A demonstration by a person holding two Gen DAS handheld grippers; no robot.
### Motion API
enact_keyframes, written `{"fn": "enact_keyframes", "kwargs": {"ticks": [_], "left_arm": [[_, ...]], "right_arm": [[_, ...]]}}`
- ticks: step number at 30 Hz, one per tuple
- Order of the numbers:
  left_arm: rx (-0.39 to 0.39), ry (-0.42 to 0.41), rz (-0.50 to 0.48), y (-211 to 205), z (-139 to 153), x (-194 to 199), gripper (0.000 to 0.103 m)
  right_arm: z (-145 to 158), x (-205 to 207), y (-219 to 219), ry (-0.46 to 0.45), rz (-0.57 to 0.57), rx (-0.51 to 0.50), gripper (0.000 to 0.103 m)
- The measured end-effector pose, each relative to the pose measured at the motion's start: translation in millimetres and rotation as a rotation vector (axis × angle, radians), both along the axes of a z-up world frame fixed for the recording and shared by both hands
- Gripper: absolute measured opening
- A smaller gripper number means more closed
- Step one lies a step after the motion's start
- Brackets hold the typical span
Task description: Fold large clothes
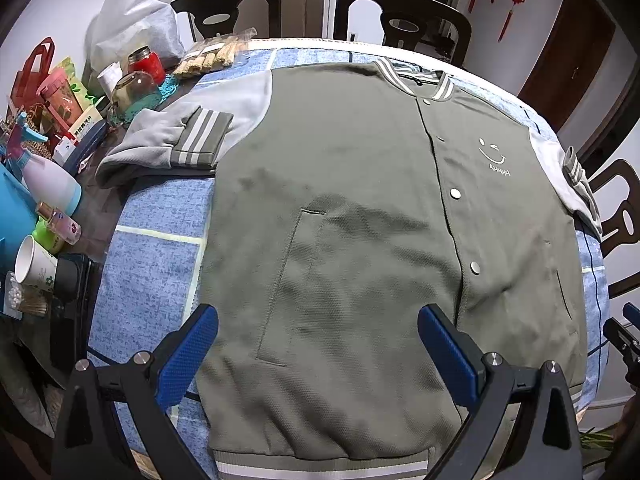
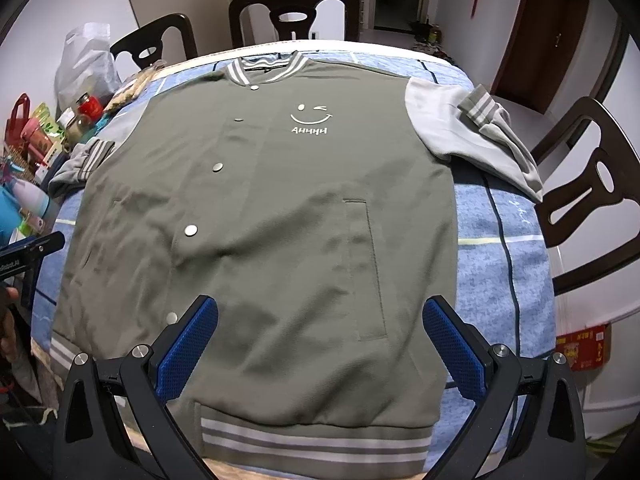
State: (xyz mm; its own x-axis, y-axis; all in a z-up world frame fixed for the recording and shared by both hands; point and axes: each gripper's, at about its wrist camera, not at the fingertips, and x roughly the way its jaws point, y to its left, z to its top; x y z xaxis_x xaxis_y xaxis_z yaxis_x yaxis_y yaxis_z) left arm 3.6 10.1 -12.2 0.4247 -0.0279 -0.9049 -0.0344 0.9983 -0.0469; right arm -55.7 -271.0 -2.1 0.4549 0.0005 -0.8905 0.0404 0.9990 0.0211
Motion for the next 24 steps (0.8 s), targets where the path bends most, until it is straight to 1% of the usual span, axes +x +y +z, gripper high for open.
{"fn": "enact_keyframes", "kwargs": {"ticks": [6, 10, 13, 15, 19, 24], "left_arm": [[-0.007, -0.002, 0.003, 3.3, 0.9, 2.3, 0.101], [-0.015, -0.008, -0.002, 4.7, 0.9, 5.5, 0.101], [-0.011, -0.015, -0.005, 5.4, 1.2, 8.6, 0.101], [-0.020, -0.016, -0.005, 7.1, 1.0, 10.6, 0.101], [-0.041, -0.016, 0.011, 14.4, -0.7, 13.4, 0.101], [-0.046, -0.013, 0.029, 21.8, -4.8, 18.7, 0.101]], "right_arm": [[2.4, 5.1, 5.5, 0.006, -0.005, -0.004, 0.102], [7.0, 10.6, 11.6, -0.010, 0.004, -0.009, 0.102], [7.7, 16.2, 14.6, -0.010, 0.010, 0.006, 0.100], [7.1, 19.8, 17.6, -0.004, 0.017, 0.012, 0.094], [4.2, 27.5, 23.7, 0.010, 0.028, 0.046, 0.094], [5.1, 38.5, 32.8, 0.003, 0.050, 0.077, 0.094]]}}
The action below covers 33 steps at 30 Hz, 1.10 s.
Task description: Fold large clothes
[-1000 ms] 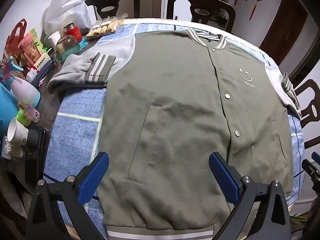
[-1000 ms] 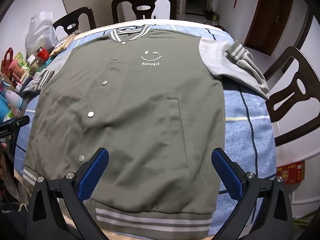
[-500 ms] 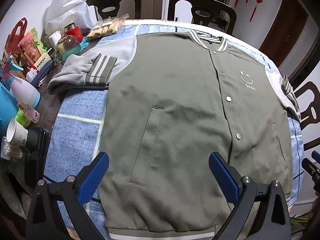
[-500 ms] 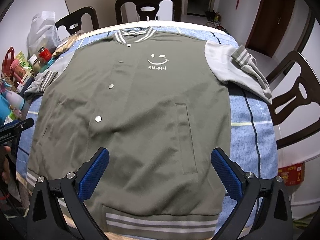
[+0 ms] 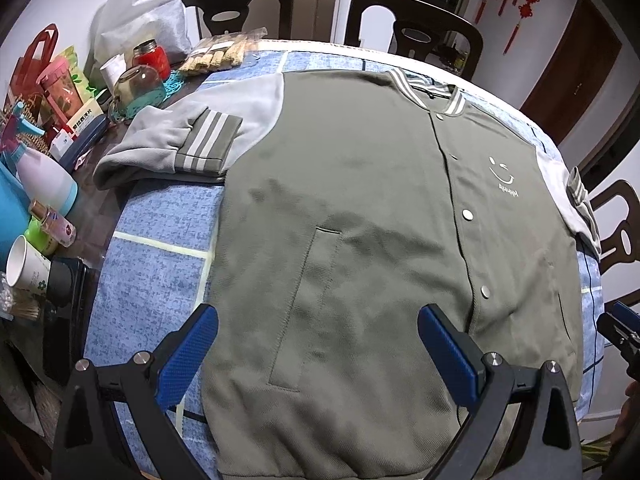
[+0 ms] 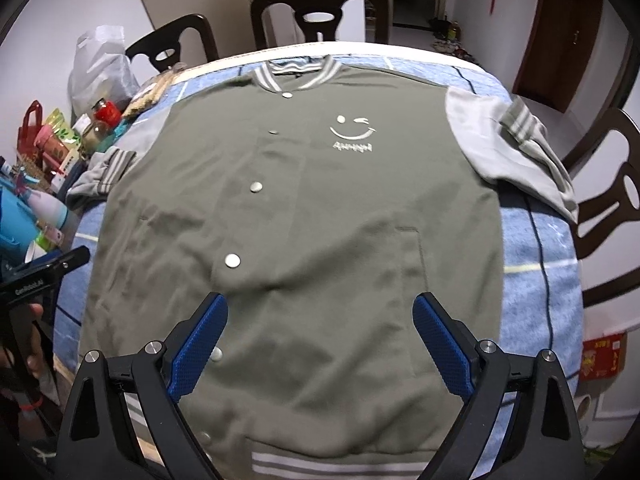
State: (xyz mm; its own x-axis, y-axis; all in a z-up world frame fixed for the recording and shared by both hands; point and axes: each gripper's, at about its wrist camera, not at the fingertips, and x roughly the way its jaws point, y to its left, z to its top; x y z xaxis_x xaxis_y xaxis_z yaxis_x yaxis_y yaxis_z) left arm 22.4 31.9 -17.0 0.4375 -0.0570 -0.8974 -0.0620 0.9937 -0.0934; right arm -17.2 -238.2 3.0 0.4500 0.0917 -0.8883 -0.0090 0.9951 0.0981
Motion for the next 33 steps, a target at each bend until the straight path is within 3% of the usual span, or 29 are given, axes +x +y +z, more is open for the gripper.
{"fn": "enact_keyframes", "kwargs": {"ticks": [19, 33], "left_arm": [[-0.004, 0.010, 0.044, 28.3, -12.2, 19.1, 0.101], [0.044, -0.047, 0.134, 75.5, -6.8, 44.1, 0.101]], "right_arm": [[-4.5, 52.6, 54.9, 0.001, 0.166, 0.113, 0.094], [-11.3, 112.9, 123.8, -0.016, 0.327, 0.204, 0.094]]}}
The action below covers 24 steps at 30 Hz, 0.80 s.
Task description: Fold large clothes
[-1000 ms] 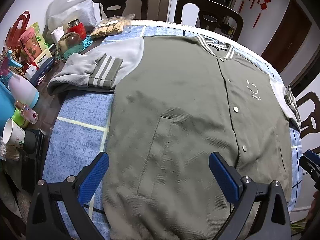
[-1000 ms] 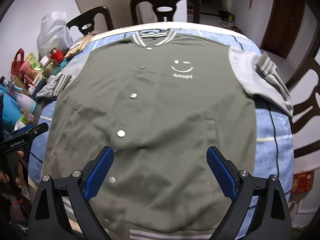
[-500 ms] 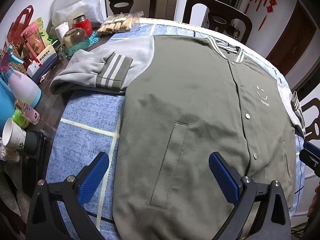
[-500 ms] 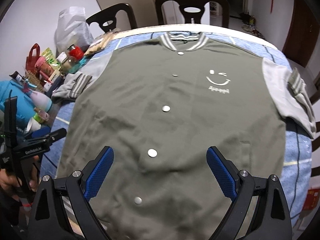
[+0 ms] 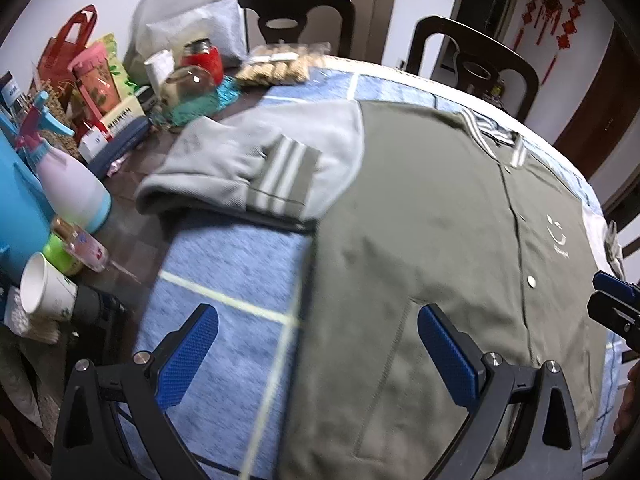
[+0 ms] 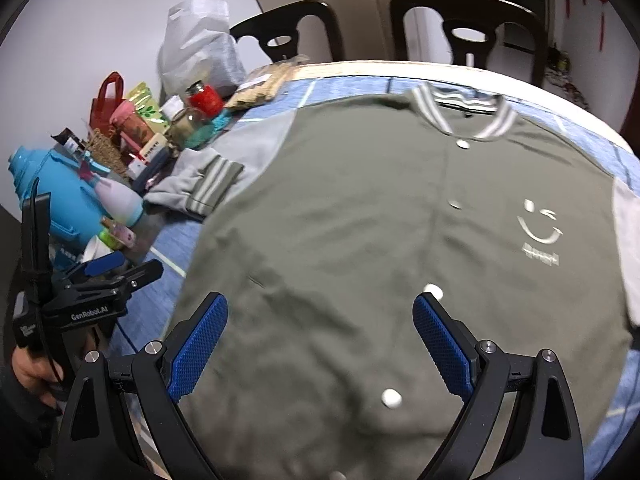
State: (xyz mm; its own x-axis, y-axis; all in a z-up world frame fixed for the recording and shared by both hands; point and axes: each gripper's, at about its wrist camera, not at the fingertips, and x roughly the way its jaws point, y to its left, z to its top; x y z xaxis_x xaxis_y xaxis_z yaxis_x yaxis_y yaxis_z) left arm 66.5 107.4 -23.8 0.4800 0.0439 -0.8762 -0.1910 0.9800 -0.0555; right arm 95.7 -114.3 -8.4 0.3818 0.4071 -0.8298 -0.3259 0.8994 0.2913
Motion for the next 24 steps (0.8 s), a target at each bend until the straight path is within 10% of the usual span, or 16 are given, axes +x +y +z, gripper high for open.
{"fn": "enact_keyframes", "kwargs": {"ticks": [24], "left_arm": [[-0.045, -0.025, -0.013, 3.1, -1.5, 22.4, 0.101]], "right_arm": [[4.4, 15.7, 23.7, -0.009, 0.013, -0.036, 0.094]]}}
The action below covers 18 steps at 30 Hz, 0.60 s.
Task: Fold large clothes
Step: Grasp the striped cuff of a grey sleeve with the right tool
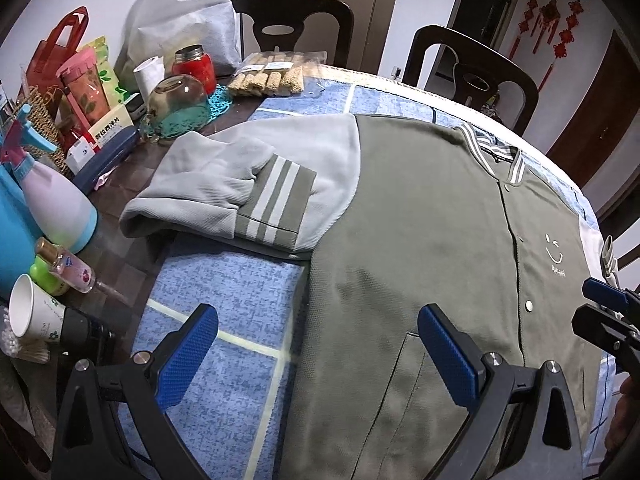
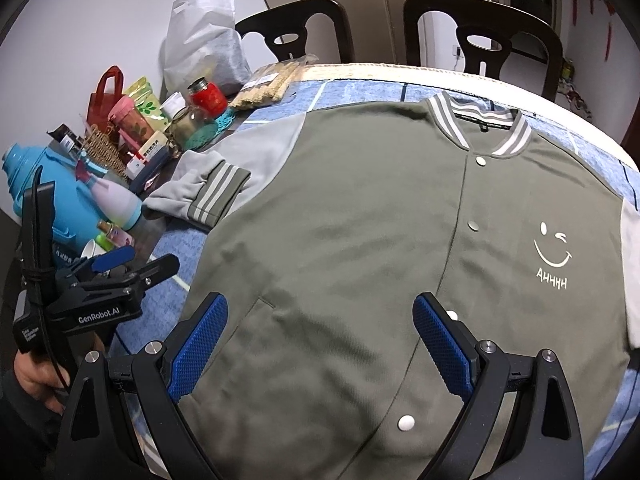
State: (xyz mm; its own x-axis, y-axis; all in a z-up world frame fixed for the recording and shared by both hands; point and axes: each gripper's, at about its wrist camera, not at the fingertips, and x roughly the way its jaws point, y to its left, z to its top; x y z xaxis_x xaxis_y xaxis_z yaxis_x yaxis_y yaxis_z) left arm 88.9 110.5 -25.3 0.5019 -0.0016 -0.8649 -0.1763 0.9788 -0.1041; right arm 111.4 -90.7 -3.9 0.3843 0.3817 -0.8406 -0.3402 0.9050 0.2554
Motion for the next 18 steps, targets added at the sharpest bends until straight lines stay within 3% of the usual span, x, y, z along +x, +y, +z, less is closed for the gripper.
{"fn": "enact_keyframes", "kwargs": {"ticks": [5, 12, 18], "left_arm": [[-0.012, 0.012, 0.010, 3.6, -7.5, 3.0, 0.101], [-0.028, 0.036, 0.070, 28.3, -21.6, -2.3, 0.101], [-0.030, 0.048, 0.140, 55.2, -28.5, -9.5, 0.101]], "right_arm": [[-3.9, 10.3, 12.5, 0.008, 0.026, 0.000, 0.093], [-23.8, 49.2, 60.6, 0.051, 0.106, 0.031, 0.072], [-47.3, 86.8, 120.6, 0.105, 0.192, 0.089, 0.071]]}}
